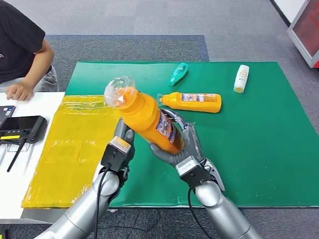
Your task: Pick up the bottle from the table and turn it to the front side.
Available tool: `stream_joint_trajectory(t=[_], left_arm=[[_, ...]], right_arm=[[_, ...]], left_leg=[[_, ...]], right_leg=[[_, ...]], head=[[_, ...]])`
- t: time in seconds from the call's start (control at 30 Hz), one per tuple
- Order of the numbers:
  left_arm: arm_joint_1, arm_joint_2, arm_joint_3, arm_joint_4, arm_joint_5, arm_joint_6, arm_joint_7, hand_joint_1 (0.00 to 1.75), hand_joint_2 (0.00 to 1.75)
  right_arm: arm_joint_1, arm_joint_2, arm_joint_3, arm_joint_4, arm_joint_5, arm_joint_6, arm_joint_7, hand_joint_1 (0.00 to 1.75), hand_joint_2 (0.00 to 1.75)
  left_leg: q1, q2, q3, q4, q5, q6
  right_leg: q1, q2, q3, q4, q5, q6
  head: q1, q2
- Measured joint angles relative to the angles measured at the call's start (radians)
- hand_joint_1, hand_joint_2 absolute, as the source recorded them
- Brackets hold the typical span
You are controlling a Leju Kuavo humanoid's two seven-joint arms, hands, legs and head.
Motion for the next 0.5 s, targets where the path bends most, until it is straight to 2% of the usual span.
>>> stream_joint_trajectory(t=[0.5], left_arm=[[-0.05,0.016,-0.019,0.0,-0.056,-0.024,0.03,0.0,0.0]], right_arm=[[0.008,0.006,-0.001,0.0,-0.011,0.005,-0.024,1.75,1.75]], left_leg=[[0.0,0.0,0.0,0.0,0.0,0.0]], right_leg=[[0.0,0.0,0.0,0.0,0.0,0.0]], head=[[0.0,0.0]])
